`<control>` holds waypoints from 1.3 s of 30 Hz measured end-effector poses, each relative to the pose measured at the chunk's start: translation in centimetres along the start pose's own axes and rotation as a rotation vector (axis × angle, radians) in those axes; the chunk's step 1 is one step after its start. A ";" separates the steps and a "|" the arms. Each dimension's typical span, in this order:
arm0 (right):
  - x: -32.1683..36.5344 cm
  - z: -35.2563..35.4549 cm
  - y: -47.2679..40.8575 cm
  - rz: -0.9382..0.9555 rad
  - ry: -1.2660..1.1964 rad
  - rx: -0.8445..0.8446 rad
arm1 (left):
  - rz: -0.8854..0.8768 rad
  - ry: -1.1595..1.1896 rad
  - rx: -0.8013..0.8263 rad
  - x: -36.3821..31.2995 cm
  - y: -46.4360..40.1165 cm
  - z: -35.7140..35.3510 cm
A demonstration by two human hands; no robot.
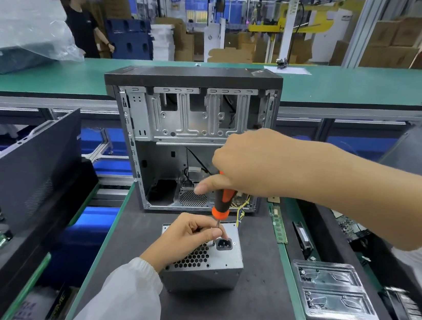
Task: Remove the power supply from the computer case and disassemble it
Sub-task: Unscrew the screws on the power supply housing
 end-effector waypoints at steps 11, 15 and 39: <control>-0.9 0.0 0.5 -0.093 -0.265 0.048 | 0.035 -0.004 0.031 -0.2 0.1 -0.4; -0.7 0.0 -0.1 -0.062 -0.076 0.032 | 0.033 -0.018 0.022 -0.2 0.0 -0.3; 0.3 1.1 -0.1 -0.050 -0.140 -0.088 | 0.035 0.045 0.000 0.0 -0.1 -0.3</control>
Point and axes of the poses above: each hand's wrist, its own y-axis away from the middle knuckle, its own z-axis out of the back of the hand, x = y × z, the point moved 7 cm from there along -y, towards the middle knuckle, and after that the axes turned 15 degrees about z, right-handed, at the moved point
